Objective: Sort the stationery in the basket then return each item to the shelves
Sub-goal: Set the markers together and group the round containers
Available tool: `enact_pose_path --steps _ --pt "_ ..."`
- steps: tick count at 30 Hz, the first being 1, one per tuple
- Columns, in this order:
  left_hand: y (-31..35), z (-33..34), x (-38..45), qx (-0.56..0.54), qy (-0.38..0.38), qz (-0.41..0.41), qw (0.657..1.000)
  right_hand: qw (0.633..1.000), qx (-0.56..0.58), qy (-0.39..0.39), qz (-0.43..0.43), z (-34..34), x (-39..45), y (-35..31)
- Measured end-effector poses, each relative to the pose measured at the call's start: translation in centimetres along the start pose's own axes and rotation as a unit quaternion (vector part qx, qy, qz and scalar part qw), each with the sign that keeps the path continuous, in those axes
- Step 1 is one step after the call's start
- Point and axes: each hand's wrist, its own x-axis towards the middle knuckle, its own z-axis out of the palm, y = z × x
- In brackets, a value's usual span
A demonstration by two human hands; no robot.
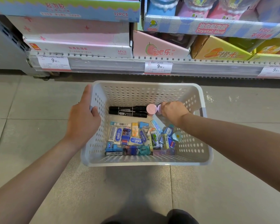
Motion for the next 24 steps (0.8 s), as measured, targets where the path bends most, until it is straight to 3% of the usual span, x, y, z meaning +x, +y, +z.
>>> enact_pose_path --steps 6,16,24 --pt "0.2 -0.1 -0.1 -0.002 -0.004 -0.003 1.000 1.000 0.007 0.013 -0.014 -0.5 -0.7 0.1" --pt "0.3 -0.1 -0.1 -0.004 -0.003 -0.001 1.000 0.998 0.032 -0.012 0.044 -0.5 0.0 0.6" --pt "0.4 0.0 -0.1 0.002 -0.003 -0.008 1.000 0.989 0.139 0.017 0.039 -2.4 -2.1 0.5"
